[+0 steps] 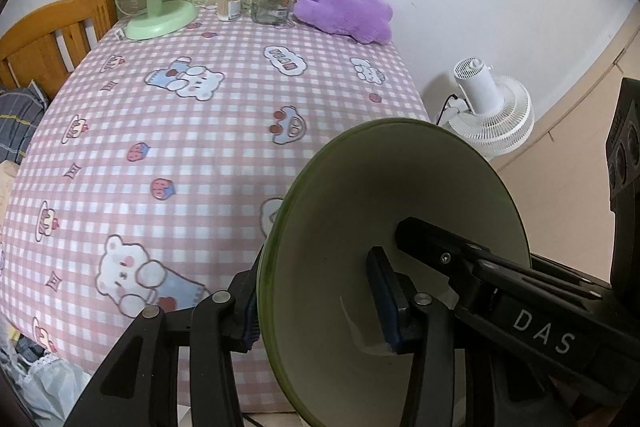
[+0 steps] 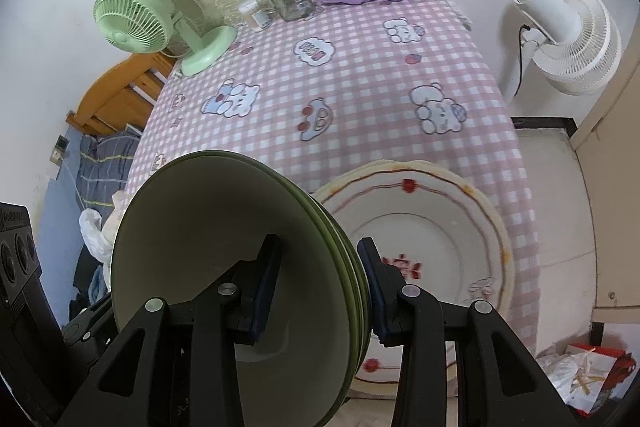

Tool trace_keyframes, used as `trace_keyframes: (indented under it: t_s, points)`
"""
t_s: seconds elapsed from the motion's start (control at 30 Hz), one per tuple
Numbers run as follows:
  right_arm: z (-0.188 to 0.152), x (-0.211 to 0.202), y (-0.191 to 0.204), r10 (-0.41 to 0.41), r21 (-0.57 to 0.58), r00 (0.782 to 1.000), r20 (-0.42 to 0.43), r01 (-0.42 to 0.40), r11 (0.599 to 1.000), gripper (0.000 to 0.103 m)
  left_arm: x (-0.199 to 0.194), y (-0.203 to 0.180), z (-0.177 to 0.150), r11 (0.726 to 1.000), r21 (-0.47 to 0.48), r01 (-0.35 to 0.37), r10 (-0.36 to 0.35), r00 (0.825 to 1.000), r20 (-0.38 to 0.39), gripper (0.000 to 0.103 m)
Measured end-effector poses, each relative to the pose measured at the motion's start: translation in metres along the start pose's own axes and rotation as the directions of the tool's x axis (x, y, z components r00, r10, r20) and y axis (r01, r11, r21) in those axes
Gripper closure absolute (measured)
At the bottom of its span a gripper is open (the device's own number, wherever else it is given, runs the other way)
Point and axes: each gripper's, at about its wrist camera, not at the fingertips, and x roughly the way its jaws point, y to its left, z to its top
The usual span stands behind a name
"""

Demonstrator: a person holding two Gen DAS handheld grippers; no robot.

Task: Organize plates and bowls
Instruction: 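Lift the bowl stack and carry it over the plate stack, then lower the bowl stack onto the red-rimmed plate and open both grippers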

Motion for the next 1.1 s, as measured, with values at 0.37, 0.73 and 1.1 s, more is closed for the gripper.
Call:
trace_keyframes:
  t_s: [0.37, 0.73, 1.1]
  points:
    - [0.004, 0.0, -0.037, -0.037, 0.008, 0.999, -0.03, 0.037, 0.999, 0.061, 0.026, -0.027, -0.004, 0.999, -0.022, 0.03, -0.03, 0.999, -0.031, 0.058]
    - [0.006, 0.013, -0.063, -0.077, -0.001, 0.993, -0.088, 0.078, 0.997, 0.061, 0.053, -0.041, -0.01, 0.996, -0.067, 0.05, -0.055, 0.995, -0.078, 0.058]
    - [0.008, 0.034, -0.067, -0.047, 0.012, 0.986, -0.16, 0.05, 0.999, 0.061, 0.063, -0.035, -0.012, 0.997, -0.079, -0.004, -0.006, 0.992, -0.123, 0.059]
